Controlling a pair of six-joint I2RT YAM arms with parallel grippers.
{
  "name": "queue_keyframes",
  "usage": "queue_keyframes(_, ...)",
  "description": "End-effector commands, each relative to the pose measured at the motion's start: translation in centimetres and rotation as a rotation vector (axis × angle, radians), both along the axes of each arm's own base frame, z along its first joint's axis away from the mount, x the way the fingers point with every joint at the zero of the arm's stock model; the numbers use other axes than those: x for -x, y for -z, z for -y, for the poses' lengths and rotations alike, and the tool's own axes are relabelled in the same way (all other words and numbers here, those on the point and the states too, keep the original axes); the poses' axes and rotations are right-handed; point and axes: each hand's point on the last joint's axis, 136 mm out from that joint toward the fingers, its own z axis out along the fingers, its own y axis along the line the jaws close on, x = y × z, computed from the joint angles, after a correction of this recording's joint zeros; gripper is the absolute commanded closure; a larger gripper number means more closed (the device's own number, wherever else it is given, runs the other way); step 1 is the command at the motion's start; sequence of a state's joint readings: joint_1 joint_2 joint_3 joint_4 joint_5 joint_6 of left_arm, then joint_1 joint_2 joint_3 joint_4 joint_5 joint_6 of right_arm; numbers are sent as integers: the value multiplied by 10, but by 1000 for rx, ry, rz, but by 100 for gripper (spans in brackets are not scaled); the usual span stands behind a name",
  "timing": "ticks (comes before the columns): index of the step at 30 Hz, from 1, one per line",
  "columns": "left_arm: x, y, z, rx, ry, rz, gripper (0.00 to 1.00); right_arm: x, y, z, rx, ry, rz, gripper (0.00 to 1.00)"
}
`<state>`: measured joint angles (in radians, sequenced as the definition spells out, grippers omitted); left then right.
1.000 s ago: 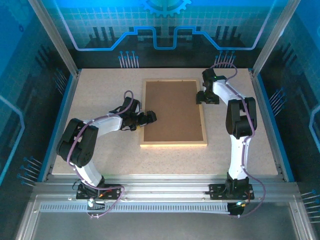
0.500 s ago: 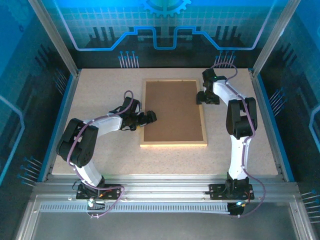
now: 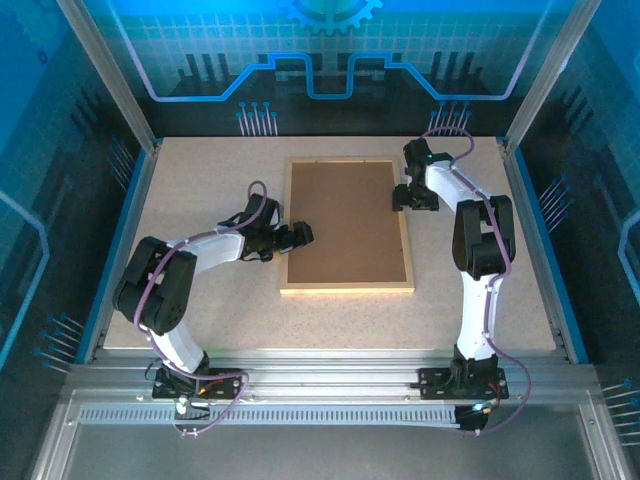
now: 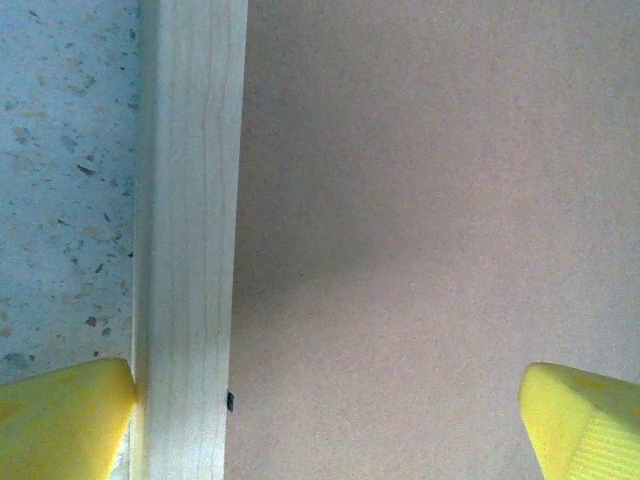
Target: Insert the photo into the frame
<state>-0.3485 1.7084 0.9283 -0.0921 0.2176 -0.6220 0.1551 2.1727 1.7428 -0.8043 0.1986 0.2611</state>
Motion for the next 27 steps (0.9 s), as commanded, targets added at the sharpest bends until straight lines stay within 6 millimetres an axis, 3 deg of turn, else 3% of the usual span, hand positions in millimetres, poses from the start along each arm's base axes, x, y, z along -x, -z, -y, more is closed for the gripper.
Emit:
queue_keyframes(1,3,2,4,28,16,-10,1,8,3,-19,-15,-36,-38,25)
queue_keyframes(6,3,2,4,31,19,-9,1,12,18,-30,-32,-53,-86,26)
queue_keyframes(18,4,0,6,46,15,-3,1,26,47,-81,-91,-100,-155,26)
queue_keyframes(27,4,-1,6,50,13,4,1,29,48,-88,-71,-122,-161,26)
